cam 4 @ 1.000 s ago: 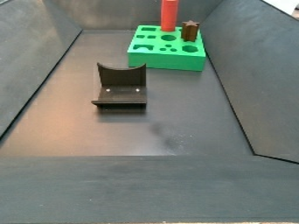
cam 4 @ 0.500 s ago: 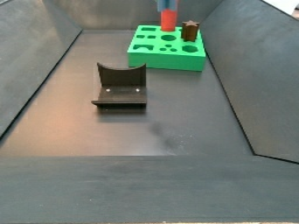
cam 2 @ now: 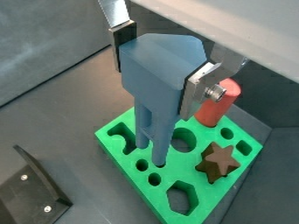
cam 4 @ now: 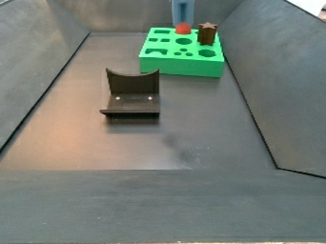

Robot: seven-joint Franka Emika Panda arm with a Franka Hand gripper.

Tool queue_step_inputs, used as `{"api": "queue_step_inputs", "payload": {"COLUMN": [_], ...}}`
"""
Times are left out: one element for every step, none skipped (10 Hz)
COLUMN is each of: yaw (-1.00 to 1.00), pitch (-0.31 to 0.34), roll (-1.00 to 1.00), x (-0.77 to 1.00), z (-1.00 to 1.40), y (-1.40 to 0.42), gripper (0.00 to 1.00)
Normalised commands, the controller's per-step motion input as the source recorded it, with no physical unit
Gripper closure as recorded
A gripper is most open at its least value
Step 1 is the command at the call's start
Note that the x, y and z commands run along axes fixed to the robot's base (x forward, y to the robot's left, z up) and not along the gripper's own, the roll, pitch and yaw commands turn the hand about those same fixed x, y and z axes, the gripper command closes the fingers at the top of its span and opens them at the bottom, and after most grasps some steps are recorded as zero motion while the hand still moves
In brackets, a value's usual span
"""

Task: Pick up the 3 prong object. Move up. Move to above the board. Insert the 3 prong object.
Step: Insert the 3 prong object.

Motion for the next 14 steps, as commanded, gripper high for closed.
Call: {"api": "queue_step_inputs", "payload": {"yaw": [0.11,0.07,0.09,0.0,0.0,0.0,0.0,-0.05,-0.04,0.0,0.05,0.03,0.01,0.0], "pitch": [-0.1,-0.101,-0.056,0.0,-0.087,-0.109,-0.079,-0.043,-0.009,-0.004,-0.046,-0.07,-0.066,-0.036], "roll": [-0.2,-0.27,-0.15,-0.01,-0.1,-0.09,-0.04,-0.02,-0.03,-0.01,-0.02,-0.04,-0.04,-0.03], "x": [0.0,0.0,0.0,0.0,0.0,-0.05,-0.05,-0.07,0.0,-0.01,0.0,0.0,-0.01,-0.01], "z": [-0.52,-0.4,-0.21,-0.01,-0.39,-0.37,-0.26,-0.18,-0.05,-0.07,-0.27,-0.29,-0.27,-0.14], "y": [0.15,0.16,0.17,0.0,0.0,0.0,0.0,0.0,0.0,0.0,0.0,0.0,0.0,0.0], "gripper": [1.0,1.0,1.0,1.0,1.0,1.0,1.0,1.0,1.0,1.0,1.0,1.0,1.0,1.0]}}
